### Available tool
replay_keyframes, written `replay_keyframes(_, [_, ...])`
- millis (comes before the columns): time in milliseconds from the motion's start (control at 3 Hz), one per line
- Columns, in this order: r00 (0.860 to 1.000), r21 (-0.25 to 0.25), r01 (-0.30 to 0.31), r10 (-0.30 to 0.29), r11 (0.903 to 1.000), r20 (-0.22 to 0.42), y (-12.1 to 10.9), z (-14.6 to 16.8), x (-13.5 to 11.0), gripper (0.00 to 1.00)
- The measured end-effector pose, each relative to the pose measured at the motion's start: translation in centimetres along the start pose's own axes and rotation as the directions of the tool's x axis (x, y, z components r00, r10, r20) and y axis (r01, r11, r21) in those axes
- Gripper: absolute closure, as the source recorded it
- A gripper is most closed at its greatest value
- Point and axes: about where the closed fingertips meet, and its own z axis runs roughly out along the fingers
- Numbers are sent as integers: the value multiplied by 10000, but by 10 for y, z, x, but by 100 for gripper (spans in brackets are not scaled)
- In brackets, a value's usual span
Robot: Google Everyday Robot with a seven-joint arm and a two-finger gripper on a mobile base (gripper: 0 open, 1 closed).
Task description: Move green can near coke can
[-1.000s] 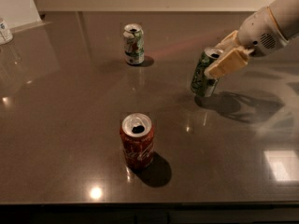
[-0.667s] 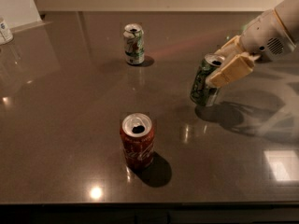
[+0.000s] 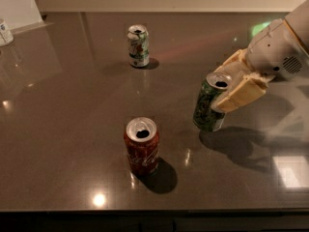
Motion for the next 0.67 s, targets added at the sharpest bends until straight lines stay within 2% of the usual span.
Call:
replay_keyframes(333, [9942, -195, 1066, -1068, 9941, -86, 26, 13, -13, 100])
replay_keyframes(667, [9818, -300, 1893, -1897, 9815, -117, 39, 32, -23, 100])
